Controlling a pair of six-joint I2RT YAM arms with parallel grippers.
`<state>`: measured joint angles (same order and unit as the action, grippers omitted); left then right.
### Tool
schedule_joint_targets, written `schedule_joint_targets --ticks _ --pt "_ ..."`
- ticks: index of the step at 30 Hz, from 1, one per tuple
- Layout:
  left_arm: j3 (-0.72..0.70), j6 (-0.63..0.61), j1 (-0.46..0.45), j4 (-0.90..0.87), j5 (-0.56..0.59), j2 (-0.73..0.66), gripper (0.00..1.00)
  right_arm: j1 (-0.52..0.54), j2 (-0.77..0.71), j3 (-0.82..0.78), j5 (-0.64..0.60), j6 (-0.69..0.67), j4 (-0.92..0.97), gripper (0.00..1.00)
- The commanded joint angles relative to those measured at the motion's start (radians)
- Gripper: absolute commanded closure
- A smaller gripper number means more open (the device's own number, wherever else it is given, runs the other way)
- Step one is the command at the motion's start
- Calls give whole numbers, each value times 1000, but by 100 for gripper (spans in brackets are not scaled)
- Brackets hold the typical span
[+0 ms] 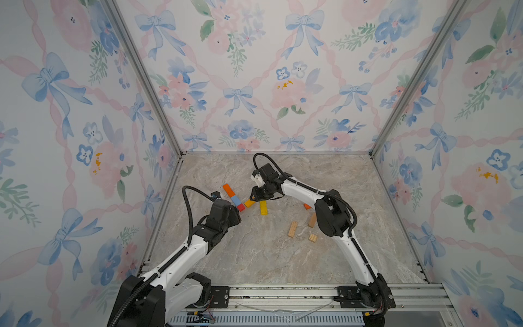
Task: Assemble the letter v with building blocks
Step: Assemble the building block at the center of the board.
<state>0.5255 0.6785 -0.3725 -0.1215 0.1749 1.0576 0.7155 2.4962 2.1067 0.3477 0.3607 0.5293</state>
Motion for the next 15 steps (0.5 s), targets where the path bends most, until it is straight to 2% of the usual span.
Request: schedule_joint_targets --ticks 1,15 --pt "-7 9 7 -11 -5 7 34 12 -38 -24 -1 15 12 68" --pt "-7 7 9 -15 -6 8 34 14 -37 -25 5 27 3 73"
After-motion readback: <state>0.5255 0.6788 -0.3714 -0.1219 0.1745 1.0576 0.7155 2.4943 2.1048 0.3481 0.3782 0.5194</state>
